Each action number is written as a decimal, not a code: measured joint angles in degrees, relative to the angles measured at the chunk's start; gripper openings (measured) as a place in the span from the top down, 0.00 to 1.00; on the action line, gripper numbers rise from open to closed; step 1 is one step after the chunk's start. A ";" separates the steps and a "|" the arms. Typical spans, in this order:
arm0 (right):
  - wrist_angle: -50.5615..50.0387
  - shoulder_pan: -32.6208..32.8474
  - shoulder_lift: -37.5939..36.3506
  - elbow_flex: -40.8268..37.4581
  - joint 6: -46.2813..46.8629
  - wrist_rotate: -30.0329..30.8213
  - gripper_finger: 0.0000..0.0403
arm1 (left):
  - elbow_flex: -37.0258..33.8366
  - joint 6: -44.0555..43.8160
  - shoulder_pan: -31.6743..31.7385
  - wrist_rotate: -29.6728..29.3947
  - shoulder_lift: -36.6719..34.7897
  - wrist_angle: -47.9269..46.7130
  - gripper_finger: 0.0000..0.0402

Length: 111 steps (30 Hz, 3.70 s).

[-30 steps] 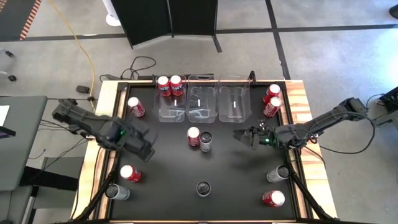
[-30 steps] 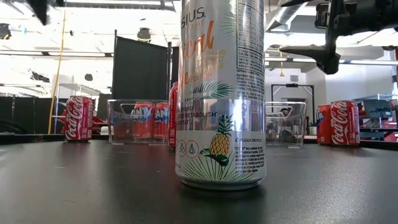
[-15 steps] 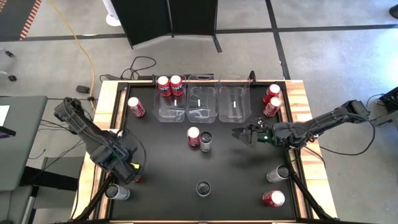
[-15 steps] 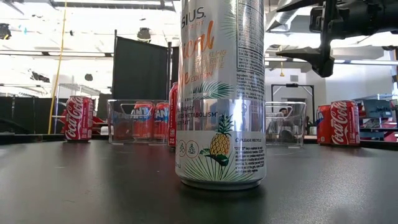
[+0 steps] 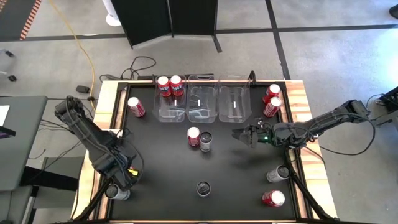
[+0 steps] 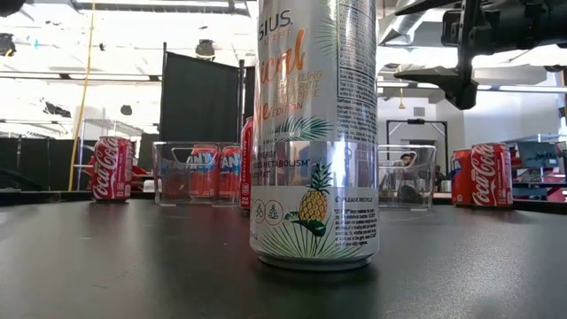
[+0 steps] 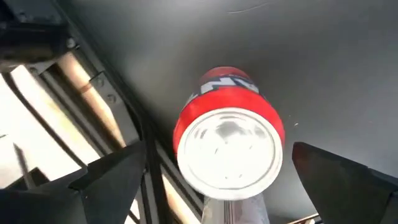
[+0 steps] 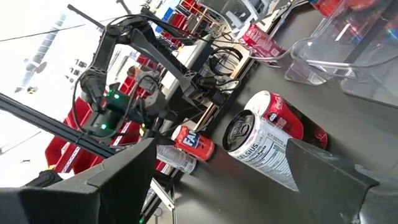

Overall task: Sort soda cans
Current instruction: Put the left red soda can into the left transparent bin

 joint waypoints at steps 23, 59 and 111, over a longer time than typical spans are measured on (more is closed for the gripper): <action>0.04 -1.68 0.00 0.00 1.07 0.11 0.08 | -7.76 5.90 3.38 1.61 -0.67 9.08 0.26; 0.01 -1.07 0.00 0.00 1.10 0.13 0.08 | 17.90 64.38 50.21 -3.68 0.03 -6.95 0.25; 0.00 3.27 -0.02 0.00 5.18 6.55 0.08 | 19.00 94.72 84.74 -15.42 22.71 14.26 0.25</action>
